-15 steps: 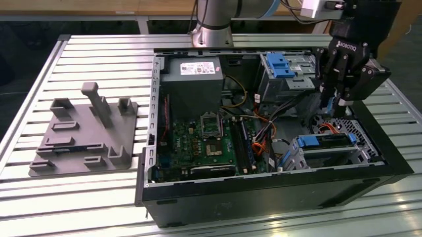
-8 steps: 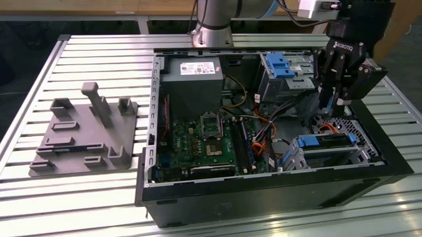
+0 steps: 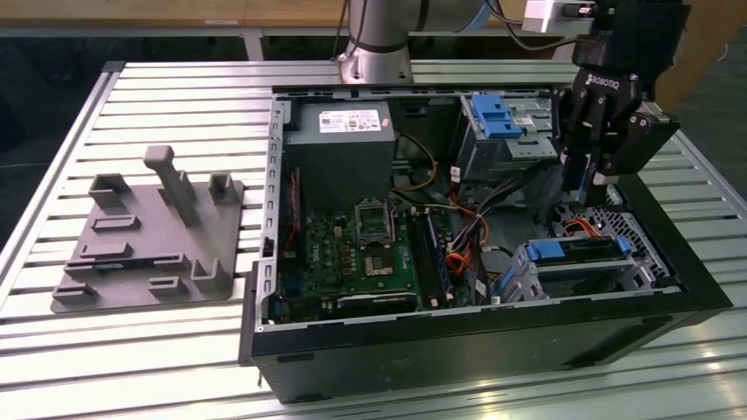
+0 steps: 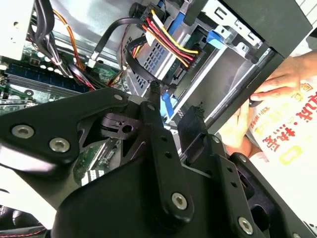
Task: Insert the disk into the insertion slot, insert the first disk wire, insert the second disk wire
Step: 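Insert the second disk wire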
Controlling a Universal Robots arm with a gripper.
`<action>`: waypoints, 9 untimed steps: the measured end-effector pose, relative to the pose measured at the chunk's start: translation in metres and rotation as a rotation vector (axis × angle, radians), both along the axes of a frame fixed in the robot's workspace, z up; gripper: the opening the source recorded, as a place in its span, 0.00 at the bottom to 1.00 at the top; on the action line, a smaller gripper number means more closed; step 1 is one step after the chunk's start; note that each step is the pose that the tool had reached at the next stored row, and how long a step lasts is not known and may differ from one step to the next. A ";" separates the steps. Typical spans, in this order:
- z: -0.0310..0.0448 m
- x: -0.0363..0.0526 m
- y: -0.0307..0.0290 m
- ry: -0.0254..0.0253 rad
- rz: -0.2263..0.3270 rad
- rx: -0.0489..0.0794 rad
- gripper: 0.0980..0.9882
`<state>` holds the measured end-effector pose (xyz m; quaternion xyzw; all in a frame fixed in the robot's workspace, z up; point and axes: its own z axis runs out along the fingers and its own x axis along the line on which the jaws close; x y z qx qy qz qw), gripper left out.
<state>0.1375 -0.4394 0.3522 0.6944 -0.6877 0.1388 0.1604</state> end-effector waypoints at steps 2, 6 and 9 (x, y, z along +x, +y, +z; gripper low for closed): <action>-0.0015 0.0000 0.0000 0.0000 0.000 -0.006 0.37; -0.0042 0.0000 0.0000 0.0000 0.000 -0.016 0.37; -0.0051 0.0002 0.0000 0.0000 0.000 -0.020 0.37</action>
